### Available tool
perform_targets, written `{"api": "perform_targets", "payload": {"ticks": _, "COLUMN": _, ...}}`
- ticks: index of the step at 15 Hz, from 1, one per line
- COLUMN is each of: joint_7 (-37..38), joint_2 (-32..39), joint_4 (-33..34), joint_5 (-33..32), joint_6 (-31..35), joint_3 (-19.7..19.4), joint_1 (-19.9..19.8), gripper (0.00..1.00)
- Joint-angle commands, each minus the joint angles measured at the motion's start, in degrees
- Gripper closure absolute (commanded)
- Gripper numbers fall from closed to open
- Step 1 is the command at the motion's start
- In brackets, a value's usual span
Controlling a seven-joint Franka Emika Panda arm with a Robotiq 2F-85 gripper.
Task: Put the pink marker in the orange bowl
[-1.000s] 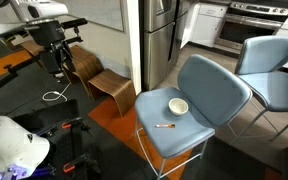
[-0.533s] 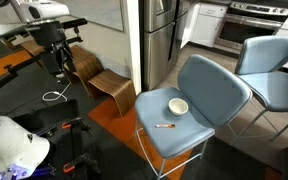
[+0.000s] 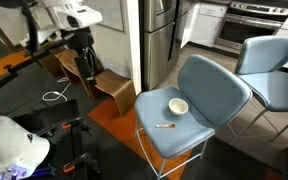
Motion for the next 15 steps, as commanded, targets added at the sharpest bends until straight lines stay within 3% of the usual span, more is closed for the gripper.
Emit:
{"api": "perform_targets", "payload": {"ticks": 1, "joint_7": -4.89, "joint_2": 13.62, "joint_4": 7.41, "joint_5": 1.37, "joint_6": 5.25, "joint_3": -4.08, "joint_1": 0.25, "gripper": 0.0}}
{"api": "perform_targets", "payload": {"ticks": 8, "joint_7": -7.02, "joint_2": 40.1, "joint_4": 21.1, "joint_5": 7.1, "joint_6": 18.35, "joint_3": -7.56, "joint_1": 0.4, "gripper": 0.0}}
{"api": "perform_targets", "payload": {"ticks": 15, "joint_7": -5.41, "joint_2": 56.04, "joint_4": 25.56, "joint_5": 11.48, "joint_6": 28.1, "joint_3": -7.51, "joint_1": 0.85, "gripper": 0.0}}
